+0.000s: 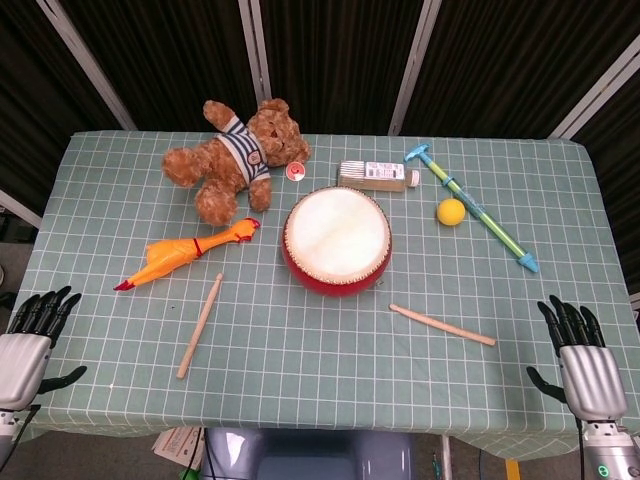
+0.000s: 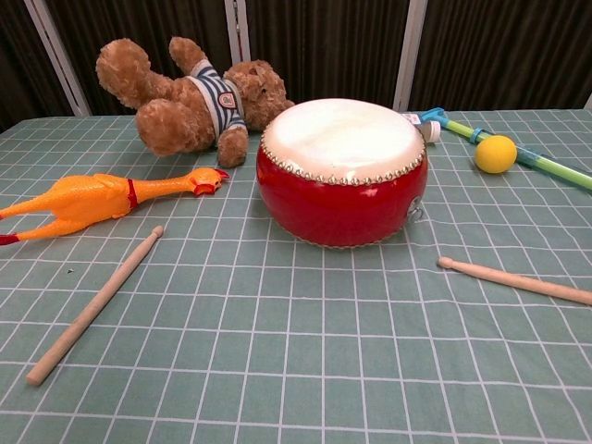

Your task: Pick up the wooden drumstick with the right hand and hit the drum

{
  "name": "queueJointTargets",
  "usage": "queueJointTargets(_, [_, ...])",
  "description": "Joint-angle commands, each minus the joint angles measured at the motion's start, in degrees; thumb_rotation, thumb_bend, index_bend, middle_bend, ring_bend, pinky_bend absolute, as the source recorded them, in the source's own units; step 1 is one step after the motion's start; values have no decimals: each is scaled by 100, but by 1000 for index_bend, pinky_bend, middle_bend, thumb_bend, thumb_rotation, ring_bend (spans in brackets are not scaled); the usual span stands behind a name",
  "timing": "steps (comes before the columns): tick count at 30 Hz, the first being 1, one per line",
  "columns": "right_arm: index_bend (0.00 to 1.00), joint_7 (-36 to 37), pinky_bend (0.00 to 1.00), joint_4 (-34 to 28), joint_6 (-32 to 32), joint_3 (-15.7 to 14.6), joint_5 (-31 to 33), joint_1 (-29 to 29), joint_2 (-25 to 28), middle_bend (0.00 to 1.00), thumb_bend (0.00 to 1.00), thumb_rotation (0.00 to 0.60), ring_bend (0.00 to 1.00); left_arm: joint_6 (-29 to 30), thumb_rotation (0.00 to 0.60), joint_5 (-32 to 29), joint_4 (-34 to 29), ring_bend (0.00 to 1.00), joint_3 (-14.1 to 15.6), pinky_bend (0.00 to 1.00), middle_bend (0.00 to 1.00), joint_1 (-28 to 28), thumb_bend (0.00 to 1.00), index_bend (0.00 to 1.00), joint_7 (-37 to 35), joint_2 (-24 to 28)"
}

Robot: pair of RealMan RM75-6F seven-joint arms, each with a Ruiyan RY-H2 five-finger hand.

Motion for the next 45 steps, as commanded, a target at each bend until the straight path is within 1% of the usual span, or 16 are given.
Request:
queueJointTargets(1, [21,-28,464,-34,60,56,-45,32,-65,448,256,600,494,0,600,15,-11,0,6,0,0,-1,0,0,17,-6])
queueJointTargets(2, [54,-38,570,-63,55,76,-46,52,-92,574,256,600,617,3,600,33,-8,0,14,0,0,0,0,0,31,-9])
queueJointTargets(3, [99,-49,655,-108,8,89,-10,76,-114,694,256,600,730,7,600,48,-7,0,22,0,0,2,0,0,39,-10])
queueJointTargets(4, [133,-75,703,-141,-31,102,28,94,-122,769,256,600,800,10,600,54,-7,0,25,0,0,4,0,0,41,-11])
queueJointTargets(5, [187,-120,762,-184,-92,119,87,120,-131,861,257,600,886,15,600,58,-9,0,26,0,0,5,0,0,40,-11])
queueJointTargets(6, [236,-218,808,-259,-197,158,195,170,-144,927,257,600,946,25,600,59,-9,0,22,0,0,8,0,0,34,-13])
queueJointTargets(8, [302,-441,860,-406,-399,233,418,268,-178,985,257,600,992,38,600,64,-5,0,18,0,0,9,0,0,15,-14])
queueJointTargets(12, [415,-982,904,-645,-746,377,833,485,-324,1000,260,600,1000,16,600,66,2,0,23,0,0,-1,0,0,-17,-13])
queueJointTargets(15, [463,-1501,909,-744,-985,448,1121,670,-538,1000,291,600,1000,-3,600,65,1,0,29,0,0,-7,0,0,-31,-11])
queueJointTargets(17, [475,-1793,908,-745,-1086,496,1314,771,-709,1000,306,600,1000,-12,600,63,-2,0,28,0,0,-13,0,0,-39,-9])
queueJointTargets(21, [478,-2301,909,-594,-1279,597,1822,959,-1110,1000,308,600,1000,-29,600,59,-3,0,31,0,0,-21,0,0,-72,0])
queueJointTargets(25, [478,-2600,908,-339,-1393,659,2246,1077,-1415,1000,308,600,1000,-60,600,50,-2,0,35,0,0,-34,0,0,-97,7])
queueJointTargets(32, [484,-2829,909,163,-1516,831,2974,1249,-1860,1000,322,600,1000,-97,600,56,-5,0,44,0,0,-53,0,0,-120,17])
queueJointTargets(37, [484,-2866,909,302,-1572,887,3232,1344,-2001,1000,321,600,1000,-112,600,41,-6,0,45,0,0,-57,0,0,-114,14])
queueJointTargets(45, [484,-3095,908,492,-1652,826,3498,1510,-2223,1000,322,600,1000,-152,600,-19,-29,0,39,0,0,-62,0,0,-102,16])
